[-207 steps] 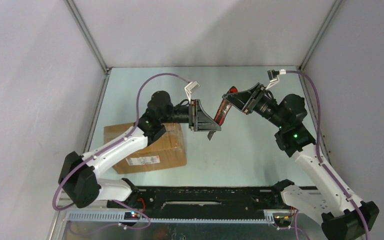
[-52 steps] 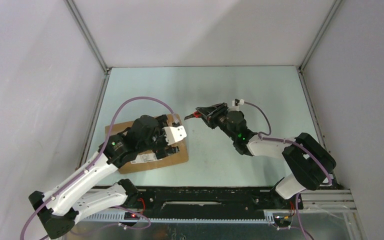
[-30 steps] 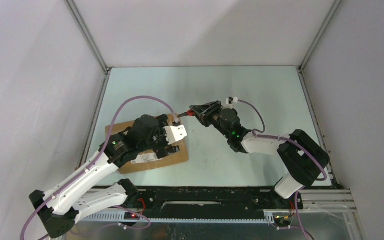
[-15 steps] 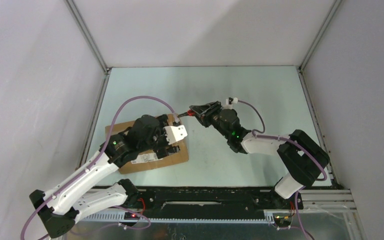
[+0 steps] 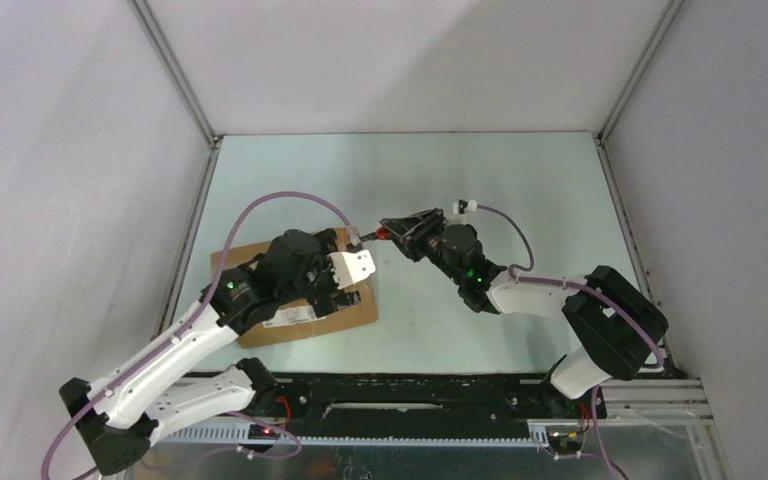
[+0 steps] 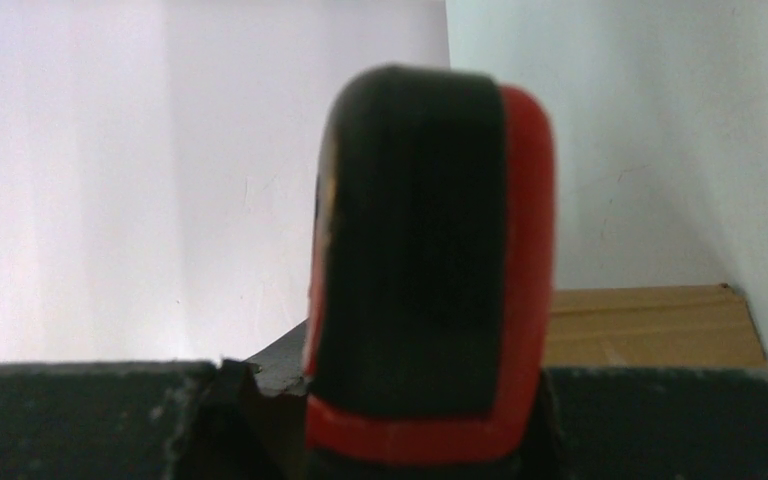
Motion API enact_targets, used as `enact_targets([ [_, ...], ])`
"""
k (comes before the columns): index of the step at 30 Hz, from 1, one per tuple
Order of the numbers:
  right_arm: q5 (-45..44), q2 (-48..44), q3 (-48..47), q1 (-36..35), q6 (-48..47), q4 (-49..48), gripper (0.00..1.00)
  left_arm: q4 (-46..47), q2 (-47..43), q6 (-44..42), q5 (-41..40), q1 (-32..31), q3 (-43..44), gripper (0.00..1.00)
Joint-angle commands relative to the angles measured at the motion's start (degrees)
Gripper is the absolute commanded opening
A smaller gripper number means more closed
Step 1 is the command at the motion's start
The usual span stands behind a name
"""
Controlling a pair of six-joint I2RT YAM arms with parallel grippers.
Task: Unpack the express box
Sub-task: Cut the express box at the center of the board.
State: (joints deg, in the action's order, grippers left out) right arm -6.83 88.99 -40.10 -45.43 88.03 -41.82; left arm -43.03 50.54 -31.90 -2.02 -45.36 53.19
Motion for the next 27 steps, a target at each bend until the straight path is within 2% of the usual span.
enact_targets([
  [1, 3.59, -0.23, 0.46, -1.15, -0.79, -3.98, 0.00, 1.89, 0.90, 0.70, -0.96, 0.01, -1.52, 0.98],
  [13, 11.03, -2.52, 5.42, -0.70, 3.41, -12.07, 0.00, 3.14, 1.96, 0.41, -1.09, 0.02, -1.87, 0.98],
  [27, 11.01, -3.15, 5.64, 0.43, 3.94, -13.45, 0.00, 3.19, 3.09, 0.43, 0.08, 0.02, -1.06, 0.98],
])
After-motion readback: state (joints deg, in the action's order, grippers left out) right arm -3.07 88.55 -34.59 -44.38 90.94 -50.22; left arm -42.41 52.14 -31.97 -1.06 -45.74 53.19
